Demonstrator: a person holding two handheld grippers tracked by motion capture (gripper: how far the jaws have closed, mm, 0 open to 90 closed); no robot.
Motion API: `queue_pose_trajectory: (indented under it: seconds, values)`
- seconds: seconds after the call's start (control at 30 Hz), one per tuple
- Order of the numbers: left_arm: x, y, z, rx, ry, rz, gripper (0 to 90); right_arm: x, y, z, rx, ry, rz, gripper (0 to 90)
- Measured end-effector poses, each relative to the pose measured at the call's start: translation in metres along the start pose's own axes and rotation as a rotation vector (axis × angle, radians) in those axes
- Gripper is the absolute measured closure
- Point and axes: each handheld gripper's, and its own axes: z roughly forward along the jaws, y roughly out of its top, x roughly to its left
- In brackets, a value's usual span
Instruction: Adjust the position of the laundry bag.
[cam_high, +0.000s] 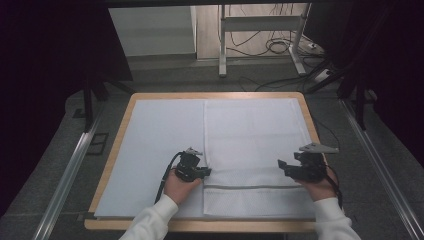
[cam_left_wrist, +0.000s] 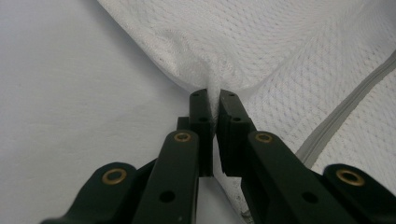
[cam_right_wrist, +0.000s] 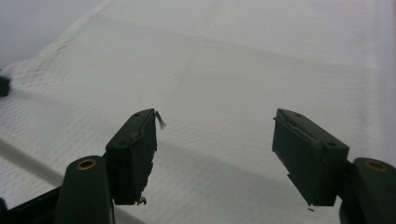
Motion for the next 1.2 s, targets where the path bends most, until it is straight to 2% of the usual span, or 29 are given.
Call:
queue_pose_trajectory:
  seconds: [0.1, 0.3, 0.63, 0.8, 0.97, 1.2]
  values:
    - [0.000, 0.000, 0.000, 0.003, 0.004, 0.010, 86.3, -0.020, 0.000, -0.007, -0.011, -0.045, 0.048, 33.0]
    - [-0.002, 0.000, 0.000, -0.010, 0.005, -0.003, 87.4, -0.044, -0.006, -0.014, -0.004, -0.071, 0.102, 33.9]
    - [-0.001, 0.000, -0.002, -0.021, -0.003, -0.002, 87.7, -0.051, -0.009, -0.011, 0.042, -0.069, 0.099, 33.8]
    - [-0.001, 0.000, -0.002, -0.020, -0.004, -0.002, 87.7, -0.056, -0.012, -0.008, 0.074, -0.089, 0.097, 33.9]
    - [-0.001, 0.000, -0.002, -0.020, -0.006, -0.003, 87.7, -0.065, -0.017, -0.007, 0.100, -0.098, 0.127, 34.4]
    - [0.000, 0.000, -0.003, -0.031, -0.018, -0.018, 87.6, -0.071, -0.022, -0.004, 0.128, -0.112, 0.144, 34.7]
